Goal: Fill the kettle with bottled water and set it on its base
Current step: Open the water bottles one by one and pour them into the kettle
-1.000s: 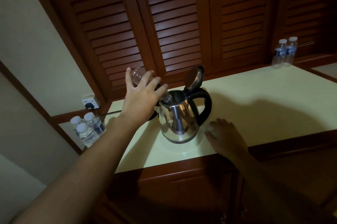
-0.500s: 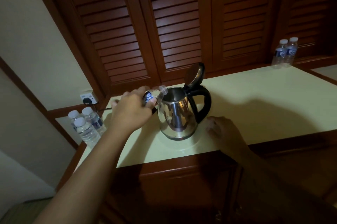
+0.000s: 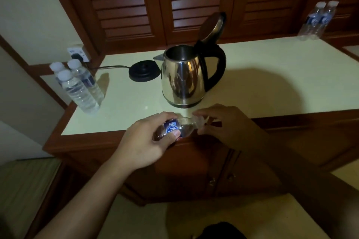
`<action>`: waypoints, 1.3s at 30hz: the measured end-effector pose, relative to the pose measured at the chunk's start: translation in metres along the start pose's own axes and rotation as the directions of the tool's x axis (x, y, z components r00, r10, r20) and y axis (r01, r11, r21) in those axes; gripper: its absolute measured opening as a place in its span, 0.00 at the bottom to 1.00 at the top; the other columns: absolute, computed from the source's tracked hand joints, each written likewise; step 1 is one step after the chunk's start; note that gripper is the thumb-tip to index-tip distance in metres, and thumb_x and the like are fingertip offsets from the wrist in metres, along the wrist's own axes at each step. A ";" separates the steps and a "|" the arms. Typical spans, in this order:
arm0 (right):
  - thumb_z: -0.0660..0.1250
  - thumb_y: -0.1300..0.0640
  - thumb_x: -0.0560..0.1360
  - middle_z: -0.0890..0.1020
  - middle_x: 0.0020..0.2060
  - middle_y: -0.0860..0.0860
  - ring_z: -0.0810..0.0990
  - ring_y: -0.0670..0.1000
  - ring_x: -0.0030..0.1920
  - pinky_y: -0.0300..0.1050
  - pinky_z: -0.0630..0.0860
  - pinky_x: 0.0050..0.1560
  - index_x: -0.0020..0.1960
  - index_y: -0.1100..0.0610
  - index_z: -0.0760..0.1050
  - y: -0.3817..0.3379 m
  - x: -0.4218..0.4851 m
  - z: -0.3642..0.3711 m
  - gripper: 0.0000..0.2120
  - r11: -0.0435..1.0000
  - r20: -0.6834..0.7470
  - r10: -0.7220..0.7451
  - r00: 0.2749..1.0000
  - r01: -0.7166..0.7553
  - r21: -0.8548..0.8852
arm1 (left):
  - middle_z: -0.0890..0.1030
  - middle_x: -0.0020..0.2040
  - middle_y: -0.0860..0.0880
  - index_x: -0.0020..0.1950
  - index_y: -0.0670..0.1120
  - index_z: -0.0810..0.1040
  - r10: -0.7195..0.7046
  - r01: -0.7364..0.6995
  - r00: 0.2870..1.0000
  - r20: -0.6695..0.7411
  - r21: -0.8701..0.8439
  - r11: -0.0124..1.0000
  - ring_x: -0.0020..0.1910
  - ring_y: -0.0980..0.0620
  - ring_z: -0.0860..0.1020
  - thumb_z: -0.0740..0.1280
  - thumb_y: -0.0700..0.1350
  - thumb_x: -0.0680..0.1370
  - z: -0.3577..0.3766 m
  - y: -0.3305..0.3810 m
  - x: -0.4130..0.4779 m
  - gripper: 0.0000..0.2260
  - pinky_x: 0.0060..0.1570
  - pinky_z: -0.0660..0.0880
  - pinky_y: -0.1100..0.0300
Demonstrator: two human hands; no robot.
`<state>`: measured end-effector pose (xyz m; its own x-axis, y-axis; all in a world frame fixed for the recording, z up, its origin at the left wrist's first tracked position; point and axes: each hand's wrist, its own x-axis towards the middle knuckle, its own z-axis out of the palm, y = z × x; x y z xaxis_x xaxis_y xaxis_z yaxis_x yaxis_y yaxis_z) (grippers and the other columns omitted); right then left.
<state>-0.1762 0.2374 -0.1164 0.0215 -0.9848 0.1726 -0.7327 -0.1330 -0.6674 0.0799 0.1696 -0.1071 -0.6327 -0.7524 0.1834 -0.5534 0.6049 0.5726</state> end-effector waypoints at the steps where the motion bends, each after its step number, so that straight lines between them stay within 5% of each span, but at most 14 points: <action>1: 0.76 0.51 0.73 0.80 0.56 0.42 0.78 0.40 0.54 0.22 0.68 0.54 0.66 0.44 0.78 -0.002 -0.002 -0.001 0.23 1.000 -0.004 -0.006 1.000 0.006 0.013 | 0.84 0.55 0.62 0.66 0.62 0.76 -0.001 0.001 1.000 0.008 -0.030 1.000 0.52 0.58 0.82 0.66 0.62 0.78 -0.001 0.001 0.000 0.17 0.53 0.80 0.52; 8: 0.75 0.49 0.70 0.83 0.54 0.41 0.81 0.38 0.54 0.32 0.76 0.57 0.62 0.43 0.80 -0.012 -0.022 -0.011 0.20 0.976 -0.100 0.008 0.995 0.013 0.216 | 0.88 0.52 0.50 0.64 0.55 0.84 -0.019 0.063 0.990 0.143 -0.309 0.949 0.51 0.50 0.87 0.66 0.55 0.83 -0.003 0.015 0.000 0.13 0.52 0.82 0.43; 12: 0.72 0.47 0.70 0.83 0.53 0.41 0.81 0.38 0.54 0.28 0.74 0.55 0.63 0.48 0.80 -0.011 -0.034 -0.020 0.22 0.975 -0.148 -0.061 0.987 0.090 0.204 | 0.83 0.34 0.45 0.51 0.49 0.86 0.000 0.119 0.970 0.242 -0.478 0.870 0.28 0.53 0.79 0.64 0.47 0.86 -0.002 0.030 0.008 0.11 0.29 0.74 0.62; 14: 0.71 0.49 0.72 0.83 0.54 0.40 0.81 0.38 0.56 0.28 0.73 0.56 0.64 0.49 0.79 -0.008 -0.040 -0.025 0.21 0.971 -0.164 -0.067 0.984 0.102 0.216 | 0.82 0.34 0.39 0.46 0.49 0.86 -0.005 0.207 0.948 0.318 -0.607 0.767 0.32 0.44 0.79 0.68 0.49 0.83 0.001 0.035 0.017 0.10 0.36 0.72 0.54; 17: 0.71 0.53 0.73 0.84 0.54 0.41 0.81 0.38 0.57 0.29 0.74 0.57 0.63 0.51 0.82 -0.003 -0.049 -0.040 0.18 0.964 -0.197 -0.057 0.979 0.106 0.245 | 0.79 0.43 0.22 0.54 0.41 0.87 -0.060 0.409 0.892 0.448 -0.743 0.530 0.38 0.31 0.78 0.74 0.54 0.73 0.015 0.041 0.034 0.18 0.37 0.76 0.49; 22: 0.73 0.53 0.71 0.85 0.55 0.41 0.82 0.41 0.58 0.34 0.77 0.58 0.61 0.49 0.82 0.014 -0.058 -0.081 0.18 0.953 -0.175 0.021 0.984 0.033 0.302 | 0.80 0.47 0.27 0.60 0.29 0.80 0.127 0.635 0.706 0.697 -0.702 0.321 0.31 0.39 0.83 0.79 0.54 0.73 0.041 0.057 0.082 0.30 0.30 0.81 0.52; 25: 0.71 0.45 0.76 0.85 0.52 0.42 0.83 0.41 0.54 0.34 0.78 0.52 0.58 0.53 0.83 0.037 -0.057 -0.103 0.15 0.998 -0.217 -0.020 0.976 0.033 0.053 | 0.79 0.51 0.27 0.60 0.30 0.81 0.187 0.633 0.660 0.728 -0.673 0.382 0.31 0.41 0.83 0.78 0.56 0.73 0.054 0.075 0.112 0.30 0.27 0.79 0.54; 28: 0.58 0.42 0.82 0.79 0.35 0.51 0.78 0.46 0.37 0.42 0.72 0.38 0.40 0.60 0.78 0.056 -0.049 -0.121 0.24 0.992 -0.358 -0.077 0.930 0.037 -0.117 | 0.78 0.51 0.24 0.59 0.28 0.79 0.204 0.573 0.704 0.680 -0.713 0.404 0.31 0.40 0.81 0.74 0.57 0.76 0.075 0.107 0.137 0.31 0.27 0.78 0.54; 30: 0.56 0.45 0.83 0.70 0.26 0.56 0.71 0.53 0.28 0.51 0.67 0.34 0.33 0.63 0.69 0.068 -0.040 -0.138 0.28 0.993 -0.443 -0.003 0.897 -0.049 -0.108 | 0.80 0.50 0.23 0.58 0.35 0.83 0.183 0.436 0.785 0.591 -0.739 0.514 0.33 0.36 0.81 0.71 0.57 0.79 0.095 0.131 0.157 0.25 0.32 0.78 0.48; 32: 0.57 0.44 0.83 0.65 0.25 0.58 0.68 0.56 0.26 0.50 0.63 0.33 0.30 0.64 0.64 0.083 -0.029 -0.162 0.30 0.967 -0.455 0.195 0.869 -0.249 -0.060 | 0.87 0.47 0.37 0.56 0.46 0.86 0.138 0.147 0.926 0.351 -0.672 0.726 0.39 0.33 0.84 0.68 0.56 0.83 0.115 0.151 0.179 0.14 0.40 0.80 0.42; 35: 0.57 0.40 0.82 0.73 0.29 0.61 0.75 0.63 0.32 0.48 0.67 0.36 0.33 0.67 0.69 0.119 -0.013 -0.200 0.32 0.896 -0.419 0.413 0.808 -0.442 0.031 | 0.86 0.49 0.58 0.59 0.57 0.82 0.219 -0.184 0.974 0.053 -0.373 0.909 0.47 0.56 0.85 0.64 0.63 0.80 0.146 0.177 0.217 0.15 0.49 0.81 0.55; 39: 0.59 0.35 0.79 0.82 0.34 0.52 0.81 0.50 0.36 0.46 0.76 0.42 0.42 0.57 0.80 0.173 -0.002 -0.253 0.27 0.896 -0.491 0.428 0.758 -0.426 0.124 | 0.83 0.58 0.61 0.67 0.60 0.77 0.184 -0.125 0.976 0.115 -0.396 0.910 0.55 0.63 0.81 0.74 0.57 0.77 0.185 0.212 0.277 0.19 0.54 0.77 0.65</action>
<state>-0.4753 0.2442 -0.0489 -0.6316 -0.7488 0.2012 -0.5819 0.2863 -0.7612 -0.3129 0.1376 -0.0828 -0.7817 -0.5933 0.1922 -0.2104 0.5410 0.8143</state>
